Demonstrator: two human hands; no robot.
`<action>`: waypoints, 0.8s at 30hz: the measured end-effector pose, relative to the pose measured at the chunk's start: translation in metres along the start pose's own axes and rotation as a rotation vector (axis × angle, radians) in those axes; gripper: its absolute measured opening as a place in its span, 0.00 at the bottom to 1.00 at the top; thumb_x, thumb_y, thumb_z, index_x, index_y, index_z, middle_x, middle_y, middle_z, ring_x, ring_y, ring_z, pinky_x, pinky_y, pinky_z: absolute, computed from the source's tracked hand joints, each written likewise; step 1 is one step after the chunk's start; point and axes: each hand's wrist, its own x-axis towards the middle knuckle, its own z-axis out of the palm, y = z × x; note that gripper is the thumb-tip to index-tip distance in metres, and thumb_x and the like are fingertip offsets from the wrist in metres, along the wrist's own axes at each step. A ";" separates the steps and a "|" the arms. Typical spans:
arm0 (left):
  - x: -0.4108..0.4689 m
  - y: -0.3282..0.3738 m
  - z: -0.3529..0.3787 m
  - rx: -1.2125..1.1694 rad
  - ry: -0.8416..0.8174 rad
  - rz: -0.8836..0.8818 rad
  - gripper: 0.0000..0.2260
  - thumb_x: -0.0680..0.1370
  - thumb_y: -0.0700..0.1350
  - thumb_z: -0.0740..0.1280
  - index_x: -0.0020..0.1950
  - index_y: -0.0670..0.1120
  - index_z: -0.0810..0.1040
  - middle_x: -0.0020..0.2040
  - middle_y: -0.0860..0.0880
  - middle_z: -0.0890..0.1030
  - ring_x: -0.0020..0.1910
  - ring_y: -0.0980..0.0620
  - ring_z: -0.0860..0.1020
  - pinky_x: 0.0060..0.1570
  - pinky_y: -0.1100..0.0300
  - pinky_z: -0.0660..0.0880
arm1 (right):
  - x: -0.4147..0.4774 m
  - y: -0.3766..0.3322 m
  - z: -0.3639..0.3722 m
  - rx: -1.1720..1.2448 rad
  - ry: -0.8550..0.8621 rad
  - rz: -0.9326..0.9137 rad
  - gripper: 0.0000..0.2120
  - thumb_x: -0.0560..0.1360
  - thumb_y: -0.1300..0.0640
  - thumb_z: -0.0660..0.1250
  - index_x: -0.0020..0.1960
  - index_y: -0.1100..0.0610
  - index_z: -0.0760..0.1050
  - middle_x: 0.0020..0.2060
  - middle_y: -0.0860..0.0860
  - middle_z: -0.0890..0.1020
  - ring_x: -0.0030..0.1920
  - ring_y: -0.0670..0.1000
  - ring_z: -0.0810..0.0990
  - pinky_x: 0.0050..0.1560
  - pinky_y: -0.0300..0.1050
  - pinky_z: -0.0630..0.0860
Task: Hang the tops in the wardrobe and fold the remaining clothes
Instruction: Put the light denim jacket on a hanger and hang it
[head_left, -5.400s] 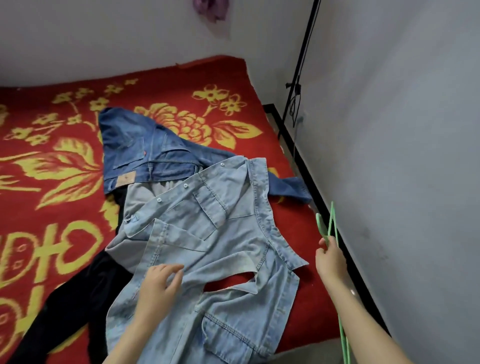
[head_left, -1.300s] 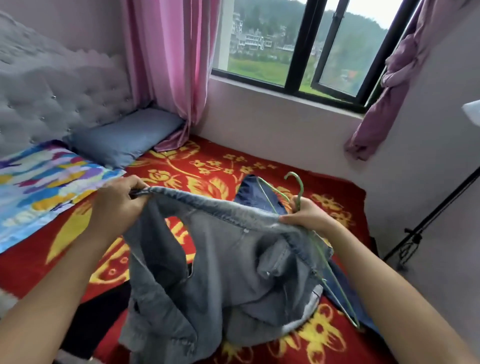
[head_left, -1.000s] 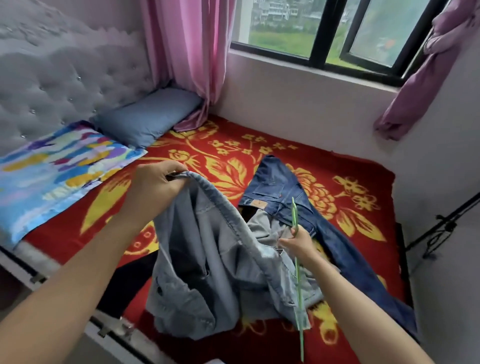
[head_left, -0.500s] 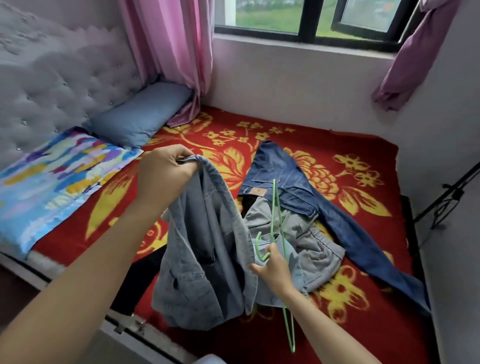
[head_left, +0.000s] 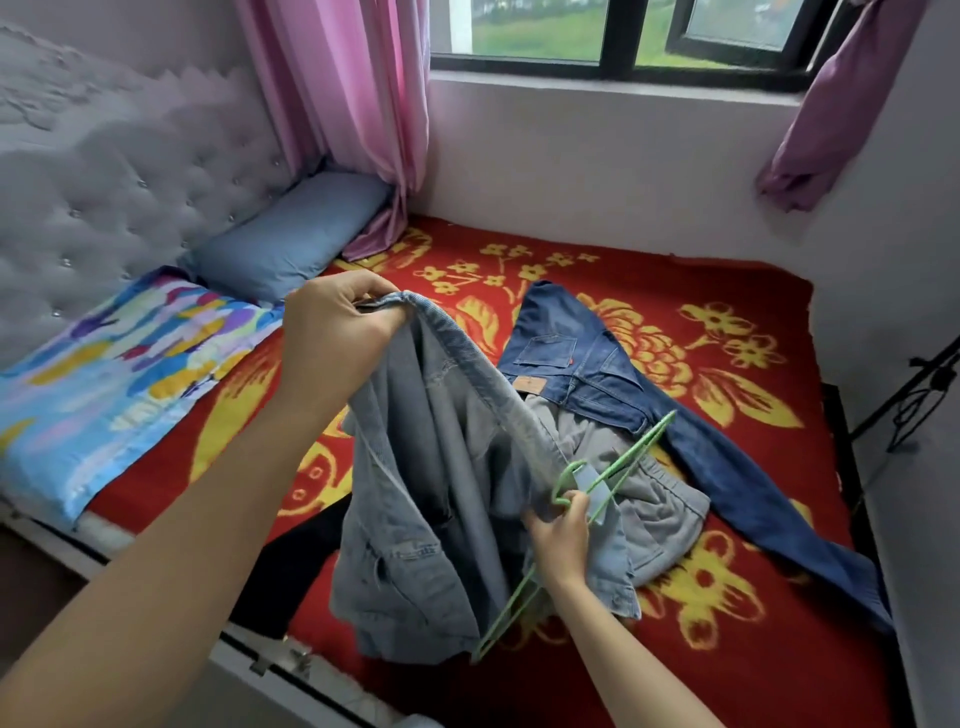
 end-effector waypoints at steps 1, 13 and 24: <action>0.001 -0.002 -0.003 -0.012 0.003 -0.010 0.02 0.70 0.39 0.71 0.39 0.46 0.83 0.31 0.62 0.77 0.31 0.69 0.73 0.34 0.75 0.67 | -0.001 0.004 0.001 -0.055 0.020 -0.060 0.19 0.66 0.61 0.76 0.47 0.62 0.66 0.43 0.58 0.75 0.49 0.59 0.75 0.51 0.53 0.70; 0.023 -0.044 -0.036 -0.043 -0.002 0.027 0.10 0.69 0.37 0.72 0.37 0.53 0.80 0.30 0.69 0.77 0.32 0.71 0.75 0.35 0.78 0.66 | 0.080 -0.022 -0.059 -0.236 0.215 -0.177 0.12 0.69 0.70 0.65 0.38 0.57 0.64 0.31 0.60 0.75 0.36 0.61 0.75 0.35 0.47 0.60; 0.062 -0.046 -0.049 0.076 0.374 0.116 0.11 0.74 0.43 0.65 0.51 0.39 0.82 0.46 0.37 0.82 0.47 0.38 0.78 0.47 0.53 0.69 | 0.084 -0.237 -0.227 0.292 0.532 -0.564 0.19 0.65 0.52 0.69 0.33 0.50 0.57 0.29 0.46 0.69 0.29 0.42 0.66 0.35 0.38 0.66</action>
